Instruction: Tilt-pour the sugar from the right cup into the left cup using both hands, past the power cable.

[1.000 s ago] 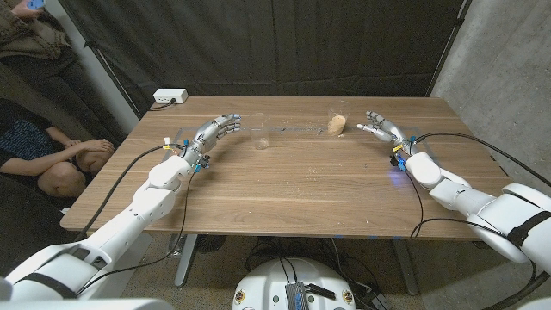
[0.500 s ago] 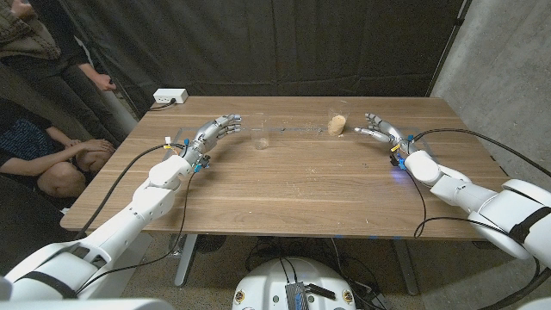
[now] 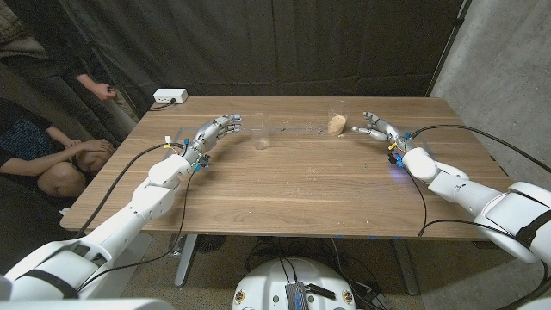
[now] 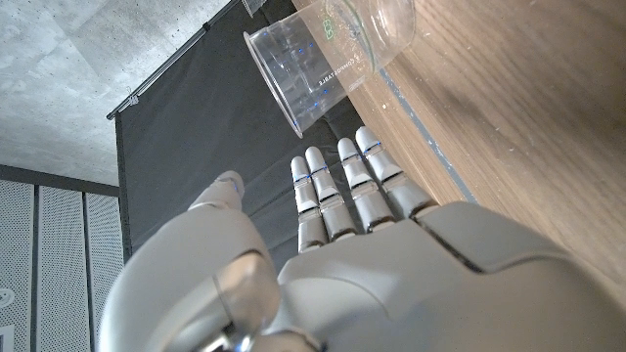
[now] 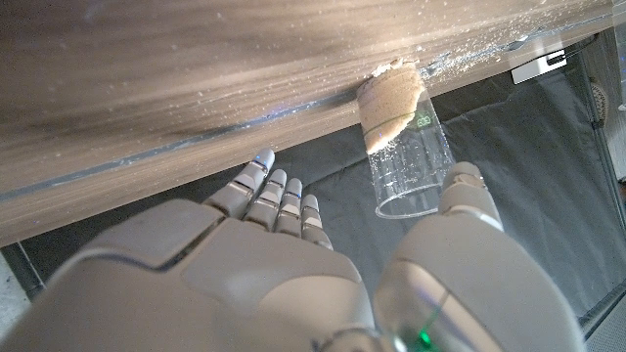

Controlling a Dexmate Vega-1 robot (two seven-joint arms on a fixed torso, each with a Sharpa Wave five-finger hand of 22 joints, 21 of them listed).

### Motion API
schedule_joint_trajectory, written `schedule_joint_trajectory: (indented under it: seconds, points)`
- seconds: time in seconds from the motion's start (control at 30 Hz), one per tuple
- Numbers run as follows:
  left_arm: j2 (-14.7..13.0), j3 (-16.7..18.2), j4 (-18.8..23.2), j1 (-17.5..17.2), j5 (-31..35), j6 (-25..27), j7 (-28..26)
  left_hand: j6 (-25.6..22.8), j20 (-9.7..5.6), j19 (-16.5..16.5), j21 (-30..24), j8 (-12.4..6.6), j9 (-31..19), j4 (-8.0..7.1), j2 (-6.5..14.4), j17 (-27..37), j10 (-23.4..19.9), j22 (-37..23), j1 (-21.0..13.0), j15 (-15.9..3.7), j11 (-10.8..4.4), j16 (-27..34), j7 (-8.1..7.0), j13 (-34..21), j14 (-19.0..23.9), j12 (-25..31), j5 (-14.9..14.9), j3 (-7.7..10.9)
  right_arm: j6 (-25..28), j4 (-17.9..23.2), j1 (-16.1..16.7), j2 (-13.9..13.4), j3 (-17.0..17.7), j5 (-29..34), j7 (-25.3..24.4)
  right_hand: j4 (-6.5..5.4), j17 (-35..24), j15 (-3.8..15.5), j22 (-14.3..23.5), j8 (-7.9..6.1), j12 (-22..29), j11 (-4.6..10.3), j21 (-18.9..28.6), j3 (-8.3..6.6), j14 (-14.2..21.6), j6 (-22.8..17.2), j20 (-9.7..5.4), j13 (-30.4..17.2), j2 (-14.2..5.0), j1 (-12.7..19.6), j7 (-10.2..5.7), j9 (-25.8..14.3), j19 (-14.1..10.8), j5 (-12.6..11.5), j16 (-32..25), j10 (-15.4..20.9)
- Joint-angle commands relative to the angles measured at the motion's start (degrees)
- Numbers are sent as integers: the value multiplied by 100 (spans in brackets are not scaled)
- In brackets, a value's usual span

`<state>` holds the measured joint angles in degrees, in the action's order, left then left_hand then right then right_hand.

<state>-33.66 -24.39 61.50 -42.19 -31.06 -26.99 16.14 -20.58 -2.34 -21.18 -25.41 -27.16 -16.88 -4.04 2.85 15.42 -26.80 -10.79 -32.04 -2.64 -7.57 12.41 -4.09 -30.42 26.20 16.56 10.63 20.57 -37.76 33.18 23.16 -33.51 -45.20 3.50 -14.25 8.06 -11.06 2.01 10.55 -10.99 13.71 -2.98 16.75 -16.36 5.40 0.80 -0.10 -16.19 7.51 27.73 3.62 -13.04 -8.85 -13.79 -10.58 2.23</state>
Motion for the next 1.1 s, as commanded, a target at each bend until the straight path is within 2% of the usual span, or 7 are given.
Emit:
schedule_joint_trajectory:
  seconds: [0.03,0.27,0.67,1.1]
  points:
    - [34,-5,-230,115,-41,-61,135,-64,-19,-27,5,-9,-15,1,19,7,-53,-16,33,-584,16,39,3,-31,72,32,51,48,381,100,-69,136,42,9,250,20,-23,11,15,-9,-29,-30,-31,20,-95,104,49,-30,24,10,27,-7,39,-39,7,-134]
    - [71,-13,-359,175,-58,-95,205,-63,-18,-32,9,-7,-15,4,22,4,-53,-16,34,-585,22,38,13,-34,72,30,51,55,464,-63,-205,290,-11,3,374,-1,-25,-27,20,-7,-58,-52,-75,58,-205,186,86,-39,52,-33,64,-2,81,-45,17,-257]
    - [144,-24,-573,273,-68,-145,259,-89,-26,-33,22,-13,-14,11,25,-3,-82,-17,40,-593,28,43,14,-40,91,37,50,69,419,-935,-707,771,-317,-50,456,-15,-27,-49,25,-11,-51,-82,-105,83,-231,240,115,-46,61,-60,93,2,104,-52,0,-282]
    - [212,-37,-807,417,-93,-196,383,-108,-33,-39,33,-15,-14,18,28,-9,-86,-18,44,-589,17,40,15,-45,91,34,48,83,558,-1027,-875,914,-507,-291,443,-25,-27,-71,30,-41,-41,-94,-123,94,-251,217,110,-52,49,-73,94,6,99,-62,-13,-299]
